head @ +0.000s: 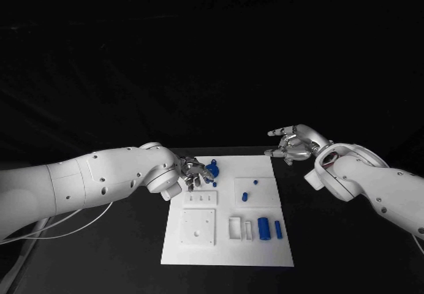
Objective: Assemble the parts on the task board
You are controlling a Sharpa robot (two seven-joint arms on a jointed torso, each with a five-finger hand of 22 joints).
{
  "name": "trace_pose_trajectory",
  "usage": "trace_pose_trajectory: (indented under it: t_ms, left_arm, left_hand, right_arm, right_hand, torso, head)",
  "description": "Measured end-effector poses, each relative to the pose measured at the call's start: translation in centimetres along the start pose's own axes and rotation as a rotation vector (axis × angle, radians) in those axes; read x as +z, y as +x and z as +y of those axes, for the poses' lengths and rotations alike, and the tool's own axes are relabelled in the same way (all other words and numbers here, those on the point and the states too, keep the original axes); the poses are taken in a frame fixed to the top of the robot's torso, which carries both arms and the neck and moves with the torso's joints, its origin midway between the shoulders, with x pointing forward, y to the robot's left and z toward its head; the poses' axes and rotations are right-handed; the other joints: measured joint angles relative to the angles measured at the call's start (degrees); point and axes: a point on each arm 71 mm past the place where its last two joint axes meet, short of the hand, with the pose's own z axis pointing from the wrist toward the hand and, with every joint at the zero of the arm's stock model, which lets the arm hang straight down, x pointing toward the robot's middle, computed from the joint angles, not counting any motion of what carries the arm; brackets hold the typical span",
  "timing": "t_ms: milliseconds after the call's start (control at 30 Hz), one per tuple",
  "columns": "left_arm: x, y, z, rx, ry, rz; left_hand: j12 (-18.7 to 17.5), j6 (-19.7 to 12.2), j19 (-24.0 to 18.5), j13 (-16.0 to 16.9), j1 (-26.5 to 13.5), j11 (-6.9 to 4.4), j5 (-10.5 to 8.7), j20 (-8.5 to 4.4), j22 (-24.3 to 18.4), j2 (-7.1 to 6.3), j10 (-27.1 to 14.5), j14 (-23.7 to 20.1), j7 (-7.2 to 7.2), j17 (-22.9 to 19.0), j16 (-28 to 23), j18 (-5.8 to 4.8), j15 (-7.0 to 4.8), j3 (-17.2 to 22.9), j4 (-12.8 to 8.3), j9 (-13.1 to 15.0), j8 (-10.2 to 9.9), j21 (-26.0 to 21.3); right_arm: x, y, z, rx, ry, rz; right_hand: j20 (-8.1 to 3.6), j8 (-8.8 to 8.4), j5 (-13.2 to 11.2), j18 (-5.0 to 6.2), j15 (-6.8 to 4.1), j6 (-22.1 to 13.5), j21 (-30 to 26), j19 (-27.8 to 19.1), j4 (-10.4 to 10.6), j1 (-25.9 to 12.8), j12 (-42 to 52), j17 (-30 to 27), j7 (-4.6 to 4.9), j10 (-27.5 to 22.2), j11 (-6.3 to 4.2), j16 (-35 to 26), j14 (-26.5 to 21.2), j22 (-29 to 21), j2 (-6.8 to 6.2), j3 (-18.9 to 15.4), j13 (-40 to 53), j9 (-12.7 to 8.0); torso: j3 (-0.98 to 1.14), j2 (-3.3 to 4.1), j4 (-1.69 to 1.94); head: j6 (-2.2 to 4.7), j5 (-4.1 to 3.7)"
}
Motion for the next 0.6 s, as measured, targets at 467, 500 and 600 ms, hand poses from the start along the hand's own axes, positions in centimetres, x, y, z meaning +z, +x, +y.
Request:
trace_pose_trajectory:
  t_ms: [467, 500, 600]
  left_arm:
    - [1.3, 1.4, 1.0, 0.074, -0.039, 0.006]
    - [1.3, 1.4, 1.1, 0.079, -0.041, 0.005]
    - [1.5, 1.5, 1.2, 0.101, -0.048, 0.003]
  left_hand:
    - [3.4, 0.0, 1.3, 1.2, 0.0, -0.22, -0.21, 0.86, 3.7, 0.02, 0.2, 0.1, 0.00, 1.8, 0.9, 0.91, -0.11, -0.5, 0.4, 0.0, 0.2, -2.7]
    - [3.4, 0.0, 1.3, 1.2, 0.0, -0.22, -0.21, 0.85, 3.9, 0.02, 0.2, 0.2, 0.00, 1.9, 0.9, 0.91, -0.19, -0.5, 0.4, 0.0, 0.2, -2.7]
    - [3.4, 0.0, 1.4, 1.2, 0.0, -0.23, -0.22, 1.03, 4.8, 0.02, 0.2, 0.3, 0.00, 2.3, 0.9, 0.91, -0.16, -0.6, 0.4, 0.0, 0.2, -3.4]
  right_arm:
    - [0.1, 0.1, -0.2, 0.010, 0.008, 0.011]
    - [0.1, 0.1, -0.2, 0.010, 0.008, 0.012]
    - [0.1, 0.1, -0.2, 0.011, 0.008, 0.013]
  right_hand:
    - [0.00, 0.00, 1.4, -0.01, 0.00, 0.4, 0.0, 0.0, -0.6, -0.4, 0.0, -0.1, 0.01, -0.2, -0.21, 0.0, 0.0, 0.0, 0.08, 0.2, -0.1, 0.0]
    - [0.00, 0.00, 1.6, -0.01, 0.00, 0.4, 0.0, 0.0, -0.7, -0.5, 0.0, -0.1, 0.01, -0.2, -0.21, 0.0, 0.0, 0.0, 0.03, 0.4, -0.1, 0.0]
    - [0.00, 0.00, 1.7, -0.01, 0.00, 0.4, 0.0, 0.0, -0.7, -0.5, 0.0, -0.1, 0.02, -0.2, -0.21, 0.0, 0.0, 0.0, 0.03, 0.4, -0.1, 0.0]
  torso:
    - [-0.02, 0.07, 0.03]
    - [-0.02, 0.07, 0.05]
    - [-0.02, 0.07, 0.07]
  head:
    - [-1.04, -0.22]
    - [-1.09, -0.22]
    - [-1.23, -0.23]
